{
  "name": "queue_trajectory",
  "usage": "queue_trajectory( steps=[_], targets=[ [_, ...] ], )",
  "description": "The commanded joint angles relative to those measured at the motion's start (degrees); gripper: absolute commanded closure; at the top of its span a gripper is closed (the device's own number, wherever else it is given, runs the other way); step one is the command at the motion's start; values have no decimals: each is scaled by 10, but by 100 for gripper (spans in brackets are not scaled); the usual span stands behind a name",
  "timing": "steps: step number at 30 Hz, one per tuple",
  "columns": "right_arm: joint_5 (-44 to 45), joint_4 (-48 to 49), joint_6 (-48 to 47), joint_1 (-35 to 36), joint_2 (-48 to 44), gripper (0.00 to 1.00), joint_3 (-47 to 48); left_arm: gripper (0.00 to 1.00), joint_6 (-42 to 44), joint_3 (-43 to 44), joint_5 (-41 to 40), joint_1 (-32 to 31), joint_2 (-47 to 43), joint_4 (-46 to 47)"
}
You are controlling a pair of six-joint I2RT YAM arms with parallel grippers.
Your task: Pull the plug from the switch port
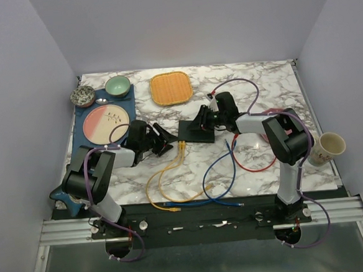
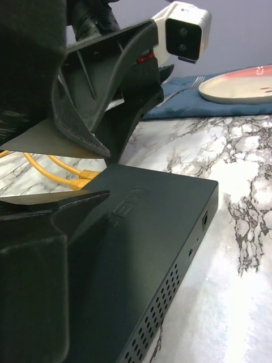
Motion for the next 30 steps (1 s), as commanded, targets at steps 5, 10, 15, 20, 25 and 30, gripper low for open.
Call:
queue_trajectory(
  steps=[5,10,15,20,25,30],
  targets=[
    [-13,13,-5,4,13,64,11,1,-33,-32,15,1,7,67],
    [-5,9,-10,4,18,64,11,1,16,5,-21,0,-17,-51],
    [28,2,-37,5,-18,64,-5,2,122,74,-210,-46,-131,-278],
    [70,-18,-65,11,-49,63,-7,1,93,145,-619,-162,-223,-428],
    [97,-32,-79,18,-78,63,-11,1,52,-2,-571,-144,-305,-262],
    [126,-47,-82,18,-87,63,-17,3,66,-102,-373,-102,-324,-53]
  ],
)
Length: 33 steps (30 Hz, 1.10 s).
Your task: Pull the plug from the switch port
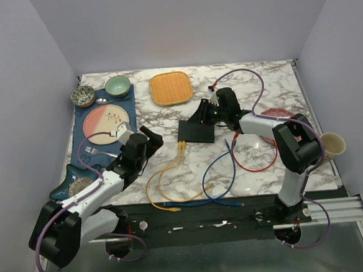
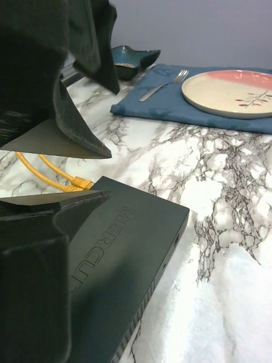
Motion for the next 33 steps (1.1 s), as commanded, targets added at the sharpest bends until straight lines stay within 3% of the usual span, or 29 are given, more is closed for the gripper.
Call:
queue_trajectory(
  steps=[1,3,15,25,33],
  targets=[
    [39,-24,-17,4,-14,63,-14,8,19,-55,149,30,24,175],
    [33,-24,-13,3,-9,63,-12,24,24,-36,186,33,57,181],
    [-10,-24,9,4,50,68,18,51,-70,-31,360,42,274,411],
    [-30,-23,18,4,71,71,23,56,-122,-48,379,68,360,493],
    [-33,-23,18,4,81,71,24,55,-112,-52,358,85,350,440]
  ],
)
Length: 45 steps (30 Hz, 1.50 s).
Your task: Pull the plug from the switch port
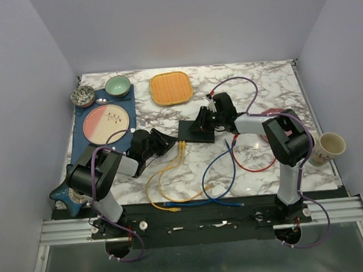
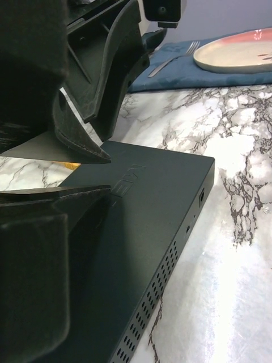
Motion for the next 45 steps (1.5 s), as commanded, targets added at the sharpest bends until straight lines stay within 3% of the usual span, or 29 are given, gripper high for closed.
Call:
queue_trajectory(
  steps=[1,20,33,45],
  targets=[
    [-14,-4,4,2,18,71,15,55,4,0,-4,4,4,-15],
    [-13,-9,4,3,33,71,18,56,-54,31,25,3,111,72],
    [-10,-9,3,3,34,71,12,68,-84,4,31,4,133,128],
    [-10,-9,3,2,37,71,13,63,-79,-28,36,10,123,134]
  ],
)
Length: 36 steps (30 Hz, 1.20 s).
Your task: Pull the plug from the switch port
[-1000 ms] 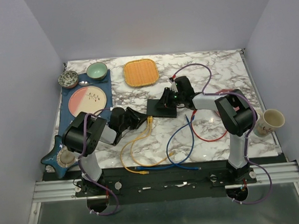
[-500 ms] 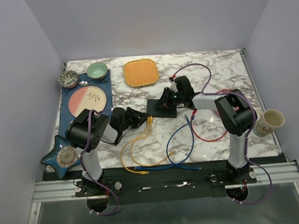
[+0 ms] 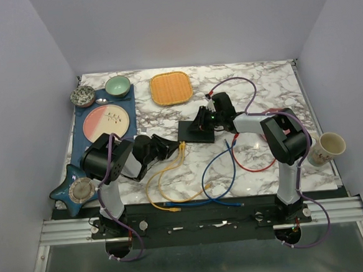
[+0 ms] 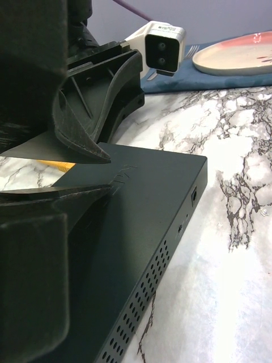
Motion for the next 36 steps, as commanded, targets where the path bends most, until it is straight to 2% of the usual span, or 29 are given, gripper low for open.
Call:
queue_trajectory(
  steps=[1,9,19,32,36],
  targets=[
    [1,-12,-7,3,19,71,1,63,13,-8,4,4,2,-18],
    [1,-12,-6,3,18,71,-2,58,7,19,2,4,10,-25],
    [-1,-12,-4,3,22,71,1,59,0,22,3,5,27,-24],
    [-5,-10,-1,5,23,71,-13,73,-22,39,7,12,57,-10],
    [-6,-10,-2,7,25,71,-11,84,-26,30,9,13,64,6]
  ],
)
